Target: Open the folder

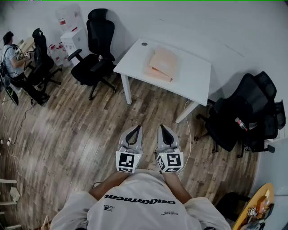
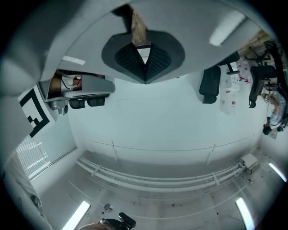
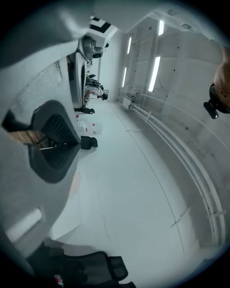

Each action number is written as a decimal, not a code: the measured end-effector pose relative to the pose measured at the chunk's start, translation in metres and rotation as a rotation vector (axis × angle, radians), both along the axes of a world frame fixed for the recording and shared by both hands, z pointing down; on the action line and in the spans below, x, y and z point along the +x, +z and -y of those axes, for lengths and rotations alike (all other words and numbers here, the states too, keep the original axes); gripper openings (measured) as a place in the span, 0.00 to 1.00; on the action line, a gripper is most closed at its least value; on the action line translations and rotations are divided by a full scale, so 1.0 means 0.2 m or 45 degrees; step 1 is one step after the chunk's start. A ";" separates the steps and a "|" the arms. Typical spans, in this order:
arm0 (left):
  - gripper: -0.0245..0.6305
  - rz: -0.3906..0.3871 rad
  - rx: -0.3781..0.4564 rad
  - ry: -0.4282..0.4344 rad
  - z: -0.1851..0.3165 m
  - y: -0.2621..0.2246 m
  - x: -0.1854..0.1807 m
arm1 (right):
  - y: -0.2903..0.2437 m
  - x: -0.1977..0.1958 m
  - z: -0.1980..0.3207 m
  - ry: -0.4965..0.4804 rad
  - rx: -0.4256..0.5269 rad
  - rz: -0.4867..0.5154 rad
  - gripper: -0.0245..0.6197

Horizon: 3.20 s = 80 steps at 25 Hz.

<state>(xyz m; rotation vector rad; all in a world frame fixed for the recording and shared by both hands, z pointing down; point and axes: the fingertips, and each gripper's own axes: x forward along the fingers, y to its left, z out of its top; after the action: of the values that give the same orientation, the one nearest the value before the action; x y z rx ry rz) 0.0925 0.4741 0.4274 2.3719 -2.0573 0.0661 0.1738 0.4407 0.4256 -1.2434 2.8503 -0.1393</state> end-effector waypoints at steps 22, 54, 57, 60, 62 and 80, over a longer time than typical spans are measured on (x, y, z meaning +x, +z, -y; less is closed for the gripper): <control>0.02 0.030 -0.030 -0.099 0.01 0.09 0.29 | -0.03 0.35 0.06 -0.052 0.033 0.104 0.04; 0.02 -0.082 -0.069 0.033 1.63 0.12 -0.61 | -0.01 -0.61 1.64 0.037 -0.003 -0.070 0.04; 0.02 -0.083 -0.072 0.043 1.76 0.12 -0.72 | -0.01 -0.71 1.77 0.058 -0.009 -0.091 0.04; 0.02 -0.092 -0.082 0.054 1.88 0.14 -0.80 | 0.00 -0.79 1.90 0.077 -0.021 -0.119 0.04; 0.02 -0.101 -0.094 0.058 1.94 0.15 -0.86 | 0.01 -0.83 1.95 0.089 -0.033 -0.140 0.04; 0.02 -0.134 -0.172 0.080 2.43 0.31 -0.90 | 0.17 -0.84 2.44 0.148 -0.132 -0.219 0.04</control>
<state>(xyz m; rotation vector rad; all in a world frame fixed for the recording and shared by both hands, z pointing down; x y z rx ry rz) -0.0882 -0.0112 0.4896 2.3073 -1.8701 0.0758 0.0052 -0.0470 0.4599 -1.5077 2.9367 -0.1887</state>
